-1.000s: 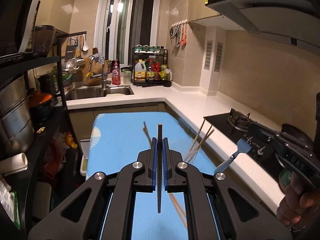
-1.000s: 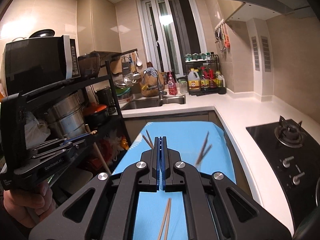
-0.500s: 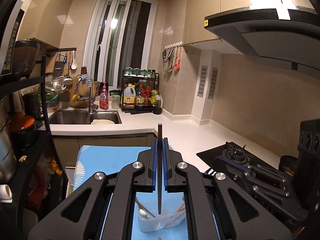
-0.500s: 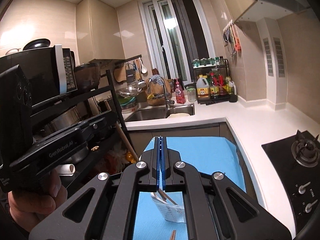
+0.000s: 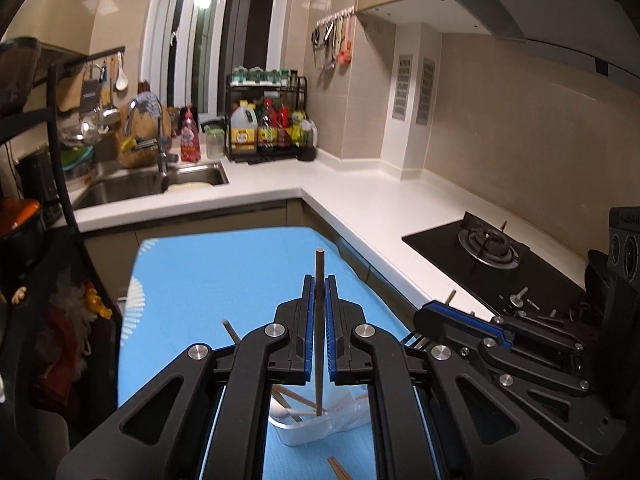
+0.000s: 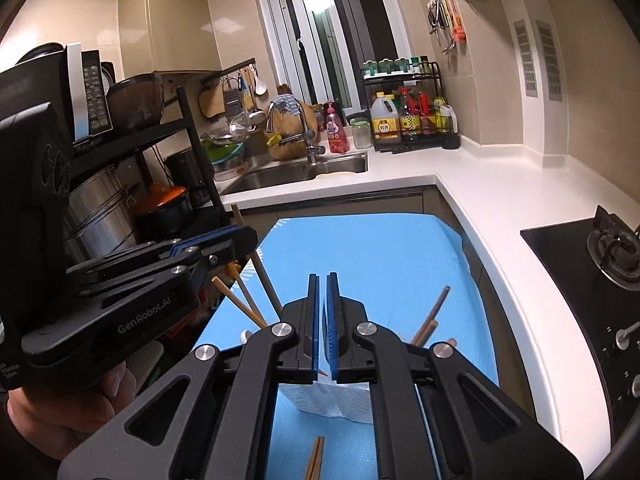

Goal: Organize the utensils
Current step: 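Open both tools to release the chopstick and fork, then close the right tool on a loose wooden chopstick on the cloth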

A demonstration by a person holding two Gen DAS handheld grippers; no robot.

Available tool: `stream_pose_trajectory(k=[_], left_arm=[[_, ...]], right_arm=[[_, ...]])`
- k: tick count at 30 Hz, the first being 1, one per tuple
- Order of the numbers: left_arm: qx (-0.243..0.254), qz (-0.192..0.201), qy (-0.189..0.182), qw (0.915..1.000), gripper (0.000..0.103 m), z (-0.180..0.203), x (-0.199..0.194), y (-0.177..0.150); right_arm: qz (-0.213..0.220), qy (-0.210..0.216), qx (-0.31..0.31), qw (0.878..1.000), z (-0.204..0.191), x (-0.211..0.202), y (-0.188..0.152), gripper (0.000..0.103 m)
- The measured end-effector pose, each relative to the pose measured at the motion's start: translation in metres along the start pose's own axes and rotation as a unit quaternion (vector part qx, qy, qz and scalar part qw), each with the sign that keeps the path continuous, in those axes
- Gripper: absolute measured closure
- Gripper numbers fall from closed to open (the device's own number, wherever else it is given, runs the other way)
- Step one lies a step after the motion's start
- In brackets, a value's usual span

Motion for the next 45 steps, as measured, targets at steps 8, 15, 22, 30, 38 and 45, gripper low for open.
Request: stream_pose_trajectory(k=[8,15,22,30,38,45], left_arm=[[-0.008,0.023,0.005,0.9997,0.071,0.001,-0.043,-0.013],[-0.032,0.049,0.011,0.9982,0.061,0.007,-0.093,-0.070],[-0.049,0.044,0.045,0.9968,0.061,0.018,-0.115,-0.168],[-0.077,-0.009,0.091,0.9928,0.061,0.022,-0.111,-0.257],[-0.083,-0.040,0.117,0.9888,0.065,0.019,-0.098,-0.292],[-0.092,-0.050,0.115,0.9879,0.075,0.018,-0.089,-0.301]], right_arm=[[0.025,-0.019,-0.003,1.000,0.002,-0.043,-0.013,0.079],[0.032,-0.043,-0.005,0.999,-0.008,-0.089,-0.072,0.079],[0.013,-0.073,-0.002,0.997,-0.018,-0.102,-0.165,0.079],[-0.028,-0.098,0.005,0.995,-0.021,-0.098,-0.251,0.079],[-0.056,-0.118,0.008,0.991,-0.014,-0.084,-0.294,0.079],[-0.079,-0.102,0.001,0.992,-0.020,-0.069,-0.307,0.079]])
Point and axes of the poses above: each gripper's, at about its wrist camera, not at the fingertips, and x roughly the way its jaws point, z to its right, y to its top, the point moved 2 cm from there along x, roughly the way its jaws point, and after that the axes turned 4 degrees about -z, right-handed, at the moved point
